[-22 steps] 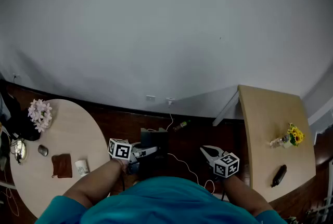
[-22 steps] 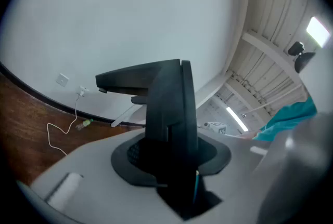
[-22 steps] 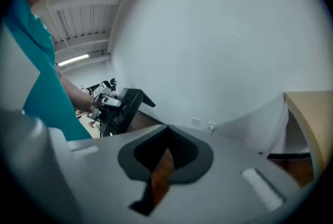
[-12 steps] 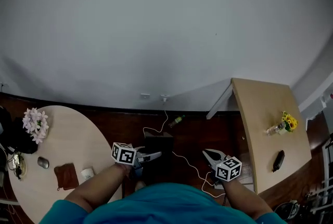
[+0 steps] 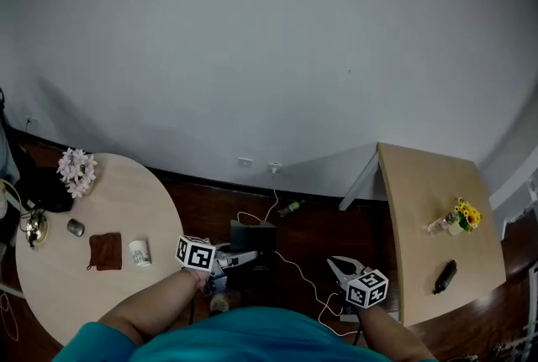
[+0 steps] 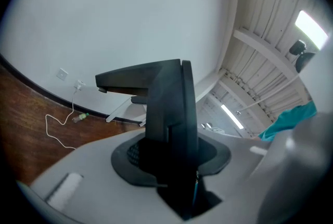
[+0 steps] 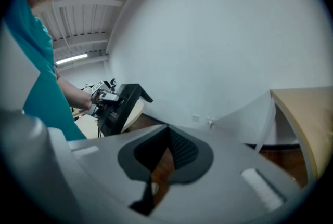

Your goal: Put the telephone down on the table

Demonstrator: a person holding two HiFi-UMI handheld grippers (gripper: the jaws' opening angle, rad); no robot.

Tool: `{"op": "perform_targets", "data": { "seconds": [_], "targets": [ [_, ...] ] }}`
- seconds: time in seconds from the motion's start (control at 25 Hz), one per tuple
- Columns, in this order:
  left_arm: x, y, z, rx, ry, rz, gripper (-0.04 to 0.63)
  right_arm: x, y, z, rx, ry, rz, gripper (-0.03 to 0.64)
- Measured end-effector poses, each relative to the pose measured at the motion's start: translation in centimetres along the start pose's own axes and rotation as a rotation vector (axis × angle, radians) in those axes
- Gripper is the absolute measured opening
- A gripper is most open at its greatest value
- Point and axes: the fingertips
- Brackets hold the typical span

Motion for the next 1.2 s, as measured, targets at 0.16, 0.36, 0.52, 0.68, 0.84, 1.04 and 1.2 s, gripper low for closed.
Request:
{"op": "perform_targets", "data": {
  "seconds": [0.16, 0.36, 0.52, 0.68, 0.84, 1.04, 1.2],
  "targets": [
    [-2.9, -3.1, 0.4, 0.028, -0.067, 0.048, 0.17, -2.3, 1.0, 1.7, 0.065, 0.012, 0.026, 0.002],
    [-5.4, -5.9, 3.5, 0.04, -0.064, 0.025, 0.169, -4.3, 4.8, 1.0, 0.117, 0.004, 0.002, 0.002],
    [-6.0, -6.5, 6.3, 0.034, -0.073, 0.013, 0.17, -3.6, 7.7, 0.4, 0.112, -0.018, 0.018, 0.002],
    [-7.1, -6.4, 10.0, 0.007, -0.043, 0.013, 0.17, -3.9, 11.3, -0.3, 0.057, -0.028, 0.016, 0.002],
    [-8.9, -6.3, 14.3, -0.026, 0.022, 0.021, 0.17, -4.6, 16.1, -0.7, -0.015, -0.051, -0.026, 0.002],
    [-11.4, -7.7, 18.7, -0.088, 0.083, 0.01, 0.169, -5.0, 22.4, -0.1, -0.066, -0.057, -0.049, 0.002],
    [-13.8, -9.5, 20.2, -0.116, 0.097, 0.002, 0.169, -5.6, 25.3, 1.6, -0.078, -0.059, -0.04, 0.002]
  ]
}}
Point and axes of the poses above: the fingertips, and each gripper's own axes: z backward along the fingers, y to its left, x out of its top, and after that the axes turned 8 degrees about x, right-handed
